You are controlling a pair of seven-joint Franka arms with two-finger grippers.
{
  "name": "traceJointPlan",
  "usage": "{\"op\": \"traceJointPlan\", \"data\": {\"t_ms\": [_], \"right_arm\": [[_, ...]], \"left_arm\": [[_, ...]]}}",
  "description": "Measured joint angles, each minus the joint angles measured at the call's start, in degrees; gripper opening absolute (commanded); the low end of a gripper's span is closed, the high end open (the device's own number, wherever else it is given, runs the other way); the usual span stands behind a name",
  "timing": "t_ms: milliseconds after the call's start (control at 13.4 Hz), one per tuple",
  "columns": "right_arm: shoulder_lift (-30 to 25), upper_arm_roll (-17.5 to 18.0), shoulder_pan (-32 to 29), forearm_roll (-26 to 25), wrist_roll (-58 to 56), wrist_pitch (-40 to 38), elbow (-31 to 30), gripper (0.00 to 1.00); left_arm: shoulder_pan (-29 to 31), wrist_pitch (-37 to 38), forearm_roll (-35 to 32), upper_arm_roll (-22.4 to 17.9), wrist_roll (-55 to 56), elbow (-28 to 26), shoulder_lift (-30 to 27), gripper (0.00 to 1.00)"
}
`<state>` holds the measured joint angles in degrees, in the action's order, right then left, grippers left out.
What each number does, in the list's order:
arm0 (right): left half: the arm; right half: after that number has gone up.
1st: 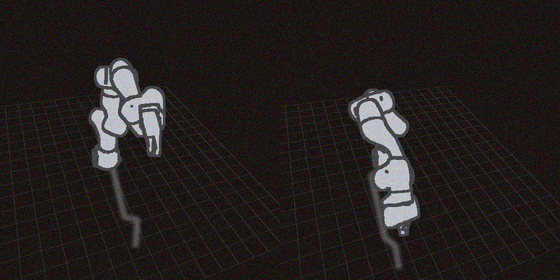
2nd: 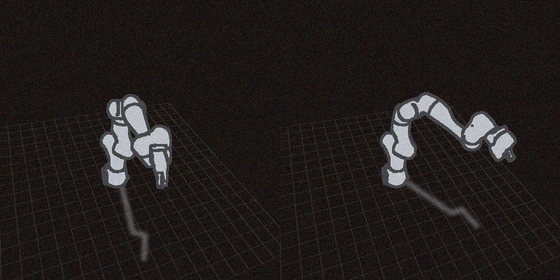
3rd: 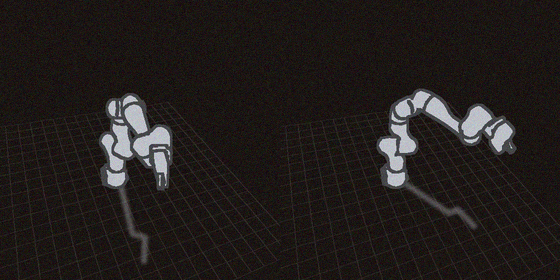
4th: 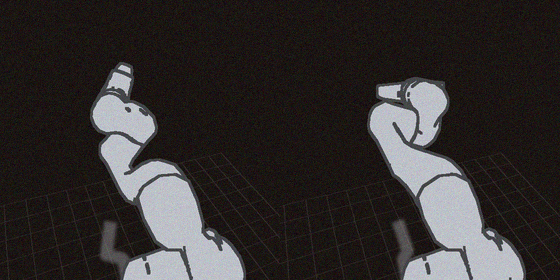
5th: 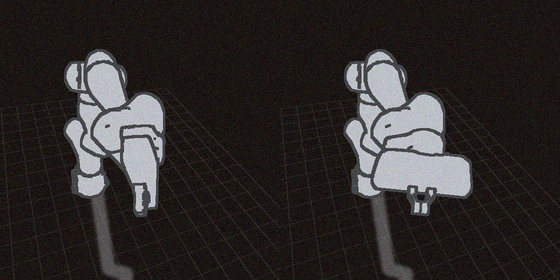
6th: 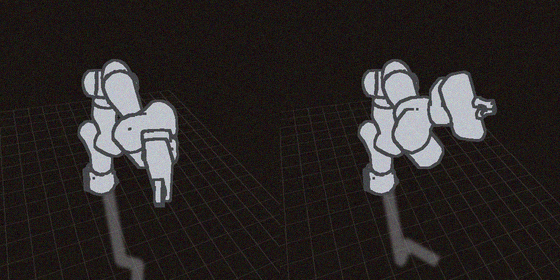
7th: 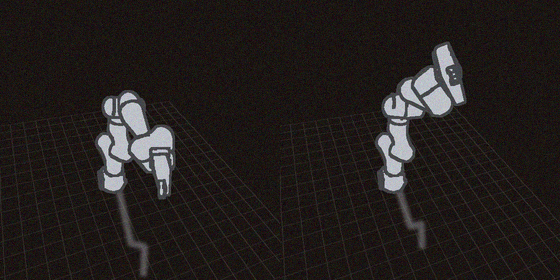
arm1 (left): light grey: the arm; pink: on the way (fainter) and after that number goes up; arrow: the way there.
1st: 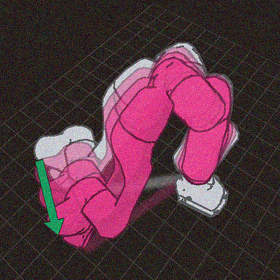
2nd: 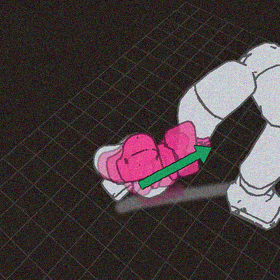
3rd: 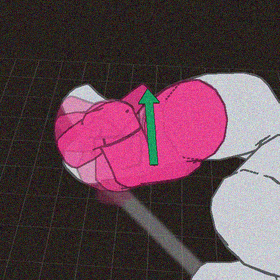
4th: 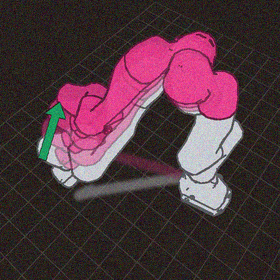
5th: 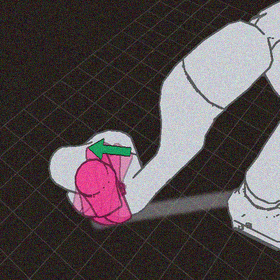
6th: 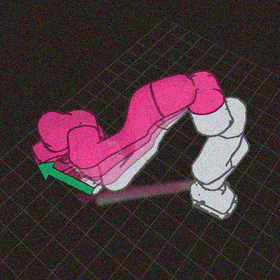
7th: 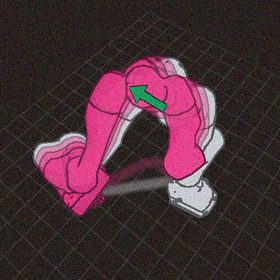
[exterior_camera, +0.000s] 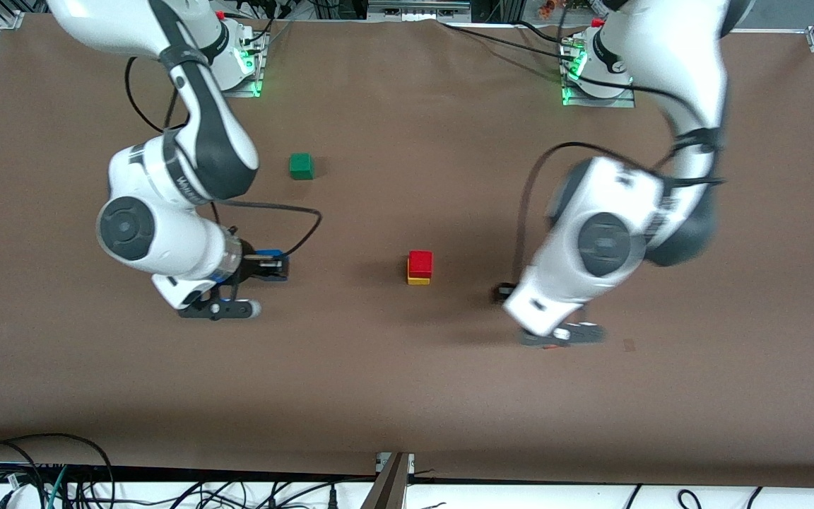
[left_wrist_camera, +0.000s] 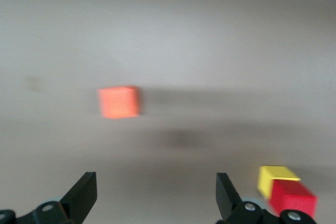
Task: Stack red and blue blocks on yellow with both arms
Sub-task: 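Open the left gripper and withdraw while the right gripper lifts blue, then lower the blue cube onto the red cube with the right gripper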
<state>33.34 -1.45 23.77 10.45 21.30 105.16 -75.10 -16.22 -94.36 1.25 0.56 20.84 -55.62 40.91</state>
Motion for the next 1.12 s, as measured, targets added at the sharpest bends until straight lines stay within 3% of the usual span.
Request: {"op": "traceJointPlan", "data": {"t_ms": [224,448,747,1121], "right_arm": [[4.43,0.10,8.23,-0.40,10.03,1.87,5.13,0.46],[10.35,-0.09,16.12,-3.69,17.84,7.89,9.34,0.46],[14.21,-0.53,19.96,-6.13,19.61,12.54,11.13,0.47],[14.53,-0.88,20.08,-6.81,19.80,13.03,11.66,0.47]], "left_arm": [[11.55,7.36,0.09,0.28,-11.82,0.07,-6.60,1.00],[18.23,11.65,0.30,0.38,-17.75,0.03,-10.18,1.00],[20.42,15.13,0.30,0.40,-17.93,-2.28,-13.91,1.00],[20.41,14.91,0.30,0.59,-17.92,-16.09,-23.75,1.00]]}}
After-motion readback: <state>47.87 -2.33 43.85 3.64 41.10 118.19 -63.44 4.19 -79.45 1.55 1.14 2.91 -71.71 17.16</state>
